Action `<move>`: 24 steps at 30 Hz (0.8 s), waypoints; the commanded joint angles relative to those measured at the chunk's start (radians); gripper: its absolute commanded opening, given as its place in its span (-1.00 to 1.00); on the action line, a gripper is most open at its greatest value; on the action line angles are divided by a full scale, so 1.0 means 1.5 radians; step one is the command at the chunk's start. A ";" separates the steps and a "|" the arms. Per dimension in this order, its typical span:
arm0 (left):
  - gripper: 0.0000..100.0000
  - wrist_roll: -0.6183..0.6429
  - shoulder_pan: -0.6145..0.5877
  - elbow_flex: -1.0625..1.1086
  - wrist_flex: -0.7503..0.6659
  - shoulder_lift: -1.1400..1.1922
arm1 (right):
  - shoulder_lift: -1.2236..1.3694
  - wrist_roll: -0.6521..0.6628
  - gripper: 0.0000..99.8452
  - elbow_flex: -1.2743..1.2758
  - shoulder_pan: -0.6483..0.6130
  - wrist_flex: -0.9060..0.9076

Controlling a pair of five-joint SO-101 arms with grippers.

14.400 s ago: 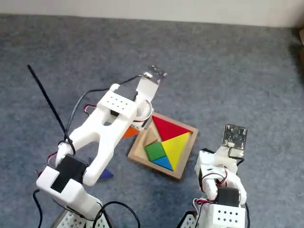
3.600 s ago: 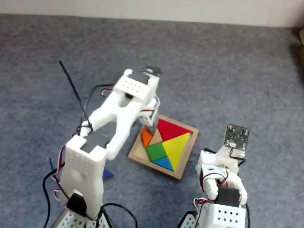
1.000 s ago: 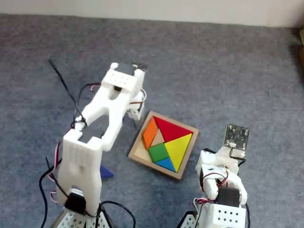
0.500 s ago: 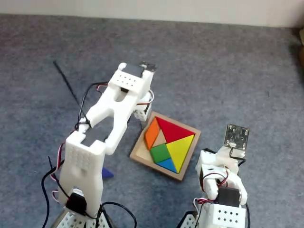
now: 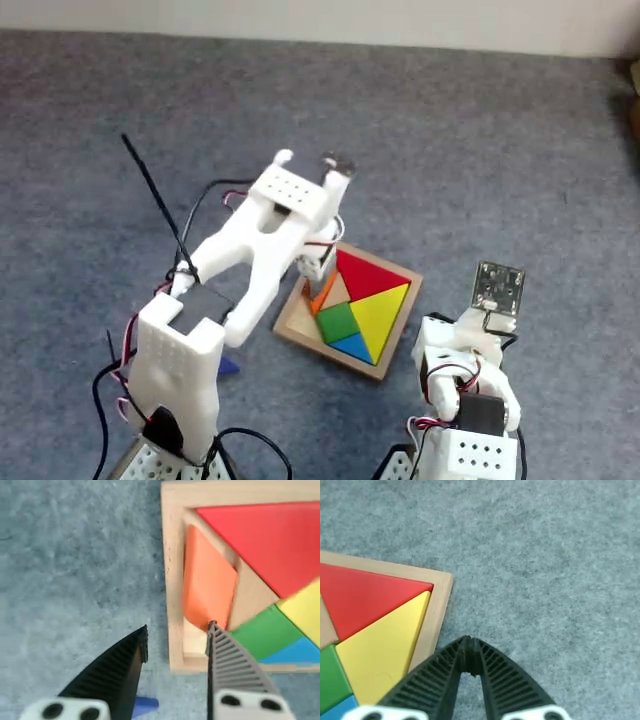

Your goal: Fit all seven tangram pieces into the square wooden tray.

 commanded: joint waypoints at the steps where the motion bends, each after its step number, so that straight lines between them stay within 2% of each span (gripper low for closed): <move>1: -0.61 0.002 0.010 0.039 -0.087 -0.035 | -0.005 -0.001 -0.99 0.066 0.008 0.003; 7: -0.60 0.002 0.009 0.039 -0.157 -0.035 | -0.005 -0.001 -0.99 0.066 0.008 0.003; 13: -0.61 0.003 0.009 0.023 -0.157 -0.050 | -0.005 -0.001 -0.99 0.066 0.008 0.003; 21: -0.60 0.029 0.009 -0.018 -0.037 -0.190 | -0.005 -0.001 -0.99 0.066 0.008 0.003; 24: -0.60 -0.006 0.005 -0.008 0.009 -0.261 | -0.005 -0.001 -0.99 0.066 0.008 0.003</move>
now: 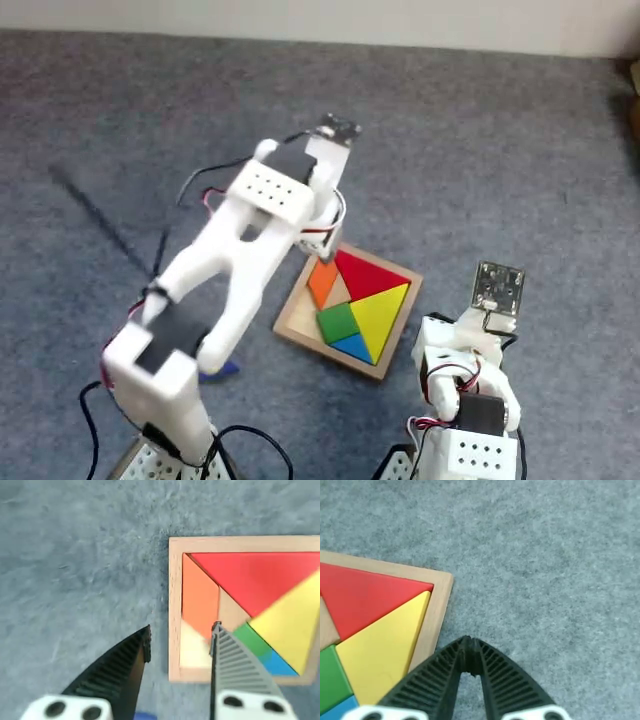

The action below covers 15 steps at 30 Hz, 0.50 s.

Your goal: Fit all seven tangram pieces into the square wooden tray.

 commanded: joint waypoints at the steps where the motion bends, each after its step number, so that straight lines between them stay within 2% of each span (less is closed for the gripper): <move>1: -0.60 -0.039 0.001 -0.011 0.069 -0.136 | -0.005 -0.001 -0.99 0.066 0.008 0.003; 4: -0.59 -0.075 -0.035 0.041 0.090 -0.201 | -0.005 -0.001 -0.99 0.066 0.008 0.003; 11: -0.39 -0.152 -0.171 0.256 0.085 -0.332 | -0.005 -0.001 -0.99 0.066 0.008 0.003; 15: -0.38 -0.250 -0.226 0.386 0.075 -0.398 | -0.005 -0.001 -0.99 0.066 0.008 0.003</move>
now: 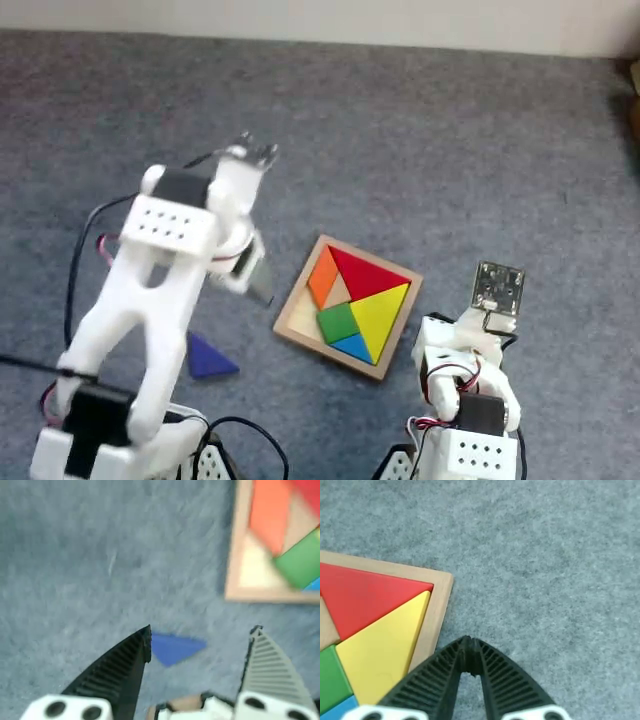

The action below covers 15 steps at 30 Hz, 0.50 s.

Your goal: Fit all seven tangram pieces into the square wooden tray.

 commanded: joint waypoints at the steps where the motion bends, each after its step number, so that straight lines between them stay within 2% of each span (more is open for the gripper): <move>1: -0.38 -0.123 -0.062 0.131 -0.021 -0.095 | -0.005 -0.001 -0.99 0.066 0.008 0.003; 5: -0.39 -0.227 -0.097 0.258 -0.077 -0.158 | -0.005 -0.001 -0.99 0.066 0.008 0.003; 15: -0.39 -0.388 -0.169 0.481 -0.182 -0.229 | -0.004 -0.001 -0.99 0.066 0.008 0.003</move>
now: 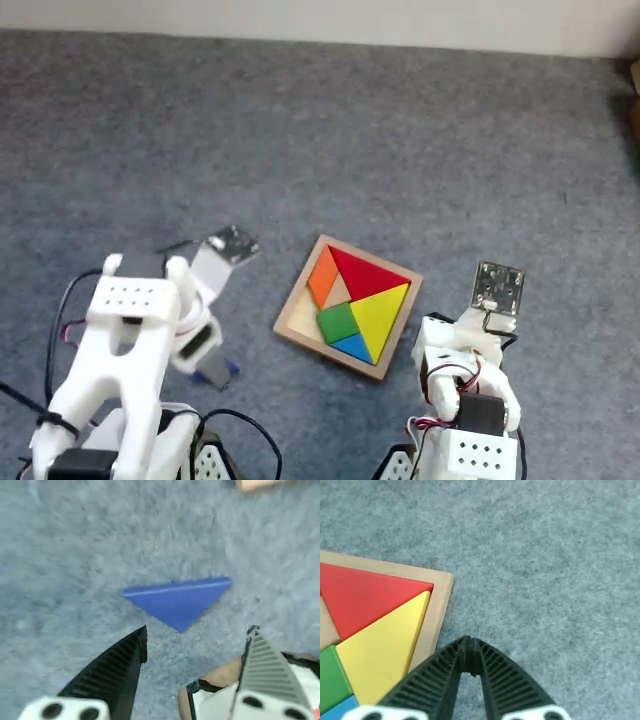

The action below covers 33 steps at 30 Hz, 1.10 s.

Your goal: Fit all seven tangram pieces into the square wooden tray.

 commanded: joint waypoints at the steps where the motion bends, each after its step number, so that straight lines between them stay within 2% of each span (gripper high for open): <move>1: -0.39 -0.066 -0.039 0.068 -0.053 -0.020 | -0.004 -0.001 -0.99 0.066 0.008 0.003; 6: -0.39 -0.119 -0.049 0.128 -0.121 -0.020 | -0.004 -0.001 -0.99 0.066 0.008 0.003; 10: -0.39 -0.123 -0.047 0.135 -0.188 -0.020 | -0.004 -0.001 -0.99 0.066 0.008 0.003; 15: -0.40 -0.116 -0.044 0.135 -0.252 -0.019 | -0.004 -0.001 -0.99 0.066 0.008 0.003; 19: -0.51 -0.071 -0.044 0.135 -0.309 -0.019 | -0.004 -0.001 -0.99 0.066 0.008 0.003; 24: -0.54 -0.061 -0.044 0.125 -0.366 -0.019 | -0.004 -0.001 -0.99 0.066 0.008 0.003; 31: -0.54 0.127 -0.044 -0.007 -0.369 -0.019 | -0.004 -0.001 -0.99 0.066 0.008 0.003; 33: -0.54 0.182 -0.044 -0.050 -0.336 -0.019 | -0.004 -0.001 -0.99 0.066 0.008 0.003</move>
